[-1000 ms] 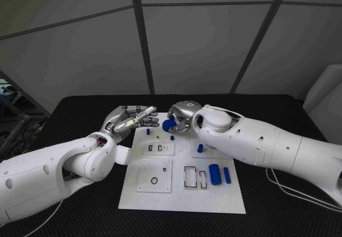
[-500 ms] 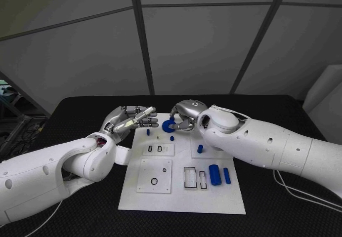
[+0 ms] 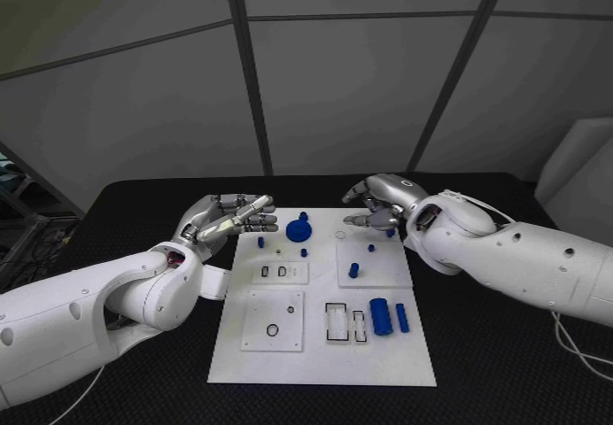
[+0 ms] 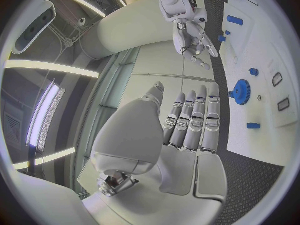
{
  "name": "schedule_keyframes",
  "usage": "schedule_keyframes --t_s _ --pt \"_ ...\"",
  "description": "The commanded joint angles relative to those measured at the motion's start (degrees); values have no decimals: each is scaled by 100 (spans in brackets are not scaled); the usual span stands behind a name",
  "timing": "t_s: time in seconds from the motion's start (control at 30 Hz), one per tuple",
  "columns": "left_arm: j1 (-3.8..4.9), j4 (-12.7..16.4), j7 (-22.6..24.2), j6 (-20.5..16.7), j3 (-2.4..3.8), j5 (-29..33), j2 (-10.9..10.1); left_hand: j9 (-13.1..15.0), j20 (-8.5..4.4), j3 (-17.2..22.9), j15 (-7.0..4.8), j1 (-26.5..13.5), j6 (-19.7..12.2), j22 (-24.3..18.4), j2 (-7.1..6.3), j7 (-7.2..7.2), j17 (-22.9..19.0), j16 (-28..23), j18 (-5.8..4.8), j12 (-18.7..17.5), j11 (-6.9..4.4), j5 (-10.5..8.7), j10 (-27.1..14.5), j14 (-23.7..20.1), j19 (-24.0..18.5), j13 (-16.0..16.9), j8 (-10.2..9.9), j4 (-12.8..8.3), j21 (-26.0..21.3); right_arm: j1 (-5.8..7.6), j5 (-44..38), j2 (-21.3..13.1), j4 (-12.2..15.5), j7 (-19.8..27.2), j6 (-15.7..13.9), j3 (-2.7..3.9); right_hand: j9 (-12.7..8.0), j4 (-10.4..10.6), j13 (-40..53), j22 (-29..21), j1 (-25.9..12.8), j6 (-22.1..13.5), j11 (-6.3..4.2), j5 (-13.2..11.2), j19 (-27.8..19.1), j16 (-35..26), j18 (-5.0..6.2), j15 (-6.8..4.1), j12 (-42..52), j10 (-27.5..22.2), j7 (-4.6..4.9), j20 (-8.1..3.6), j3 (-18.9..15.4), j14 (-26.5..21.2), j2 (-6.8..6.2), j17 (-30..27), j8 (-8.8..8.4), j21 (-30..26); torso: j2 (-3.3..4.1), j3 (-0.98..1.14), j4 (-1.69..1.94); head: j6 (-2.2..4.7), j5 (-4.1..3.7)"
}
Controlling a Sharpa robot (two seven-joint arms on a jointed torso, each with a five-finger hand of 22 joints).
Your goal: Assemble the parts on the task board
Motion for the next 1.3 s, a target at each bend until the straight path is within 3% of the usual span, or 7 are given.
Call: schedule_keyframes --t_s 0.03,0.2,0.37,0.5,0.67,0.8,1.3 --pt "9 -6 43 49 5 -30 1 -2 9 0 7 -14 1 -7 55 112 6 -24 -104 -37 20 -20 -5 -7 22 -1 -25 -25 -26 13 1031 -301 71 634 353 31 -12 -124 -15 -42 171 30 -42 -12 -49 -26 -93 -28 -51 -24 -3 -38 6 560 -18 1362 5 -37 -10 15 -35 16 -35" --pt "8 -19 50 55 5 -30 22 -2 9 0 7 -14 1 -7 55 112 6 -24 -104 -37 20 -20 -5 -7 22 -1 -25 -25 -26 13 1401 -560 -55 880 523 51 -24 -231 -60 -97 289 3 -60 -20 -85 -39 -83 -43 -99 -66 -26 -51 -9 552 -62 1332 -25 -71 -8 15 -27 38 -110" --pt "7 -44 54 63 5 -30 47 -2 9 1 7 -14 2 -7 56 111 7 -25 -104 -37 20 -20 -4 -6 23 -1 -25 -26 -26 8 1522 -575 -336 1003 612 55 -25 -252 -78 -119 312 -4 -63 -20 -98 -39 -79 -46 -117 -83 -27 -54 -13 552 -69 1331 -32 -84 8 31 -14 35 -146" --pt "6 -64 57 65 5 -30 64 -2 9 1 6 -13 3 -8 56 110 8 -26 -104 -37 19 -20 -2 -5 23 0 -25 -28 -27 3 1552 -538 -534 1042 680 55 -27 -264 -83 -122 325 -11 -63 -22 -100 -38 -79 -47 -123 -89 -26 -56 -16 553 -72 1334 -38 -87 5 10 -10 18 -156" --pt "5 -84 59 69 5 -30 78 -2 9 1 6 -13 3 -8 56 110 8 -26 -104 -37 19 -20 -2 -5 23 0 -25 -28 -27 -26 1553 -517 -679 1057 752 54 -29 -271 -83 -136 331 -20 -61 -25 -108 -38 -76 -47 -124 -90 -22 -57 -21 553 -76 1335 -44 -94 5 9 -17 0 -152" --pt "4 -96 59 70 5 -30 83 -2 9 1 6 -13 3 -8 56 110 8 -26 -104 -37 19 -20 -2 -5 23 0 -25 -28 -27 -60 1535 -512 -744 1061 782 54 -29 -272 -83 -135 332 -21 -60 -25 -107 -37 -77 -47 -124 -90 -22 -57 -21 554 -77 1336 -44 -94 8 13 -29 -17 -149" --pt "3 -133 56 73 4 -30 97 -2 9 1 6 -13 3 -8 56 110 8 -26 -104 -37 19 -20 -2 -5 23 0 -25 -28 -27 -153 1450 -503 -814 1029 942 52 -29 -256 -85 -149 286 -28 -40 -10 -116 -36 -76 -36 -128 -94 2 -53 -68 555 -79 1341 -52 -103 4 3 -15 -59 -159"
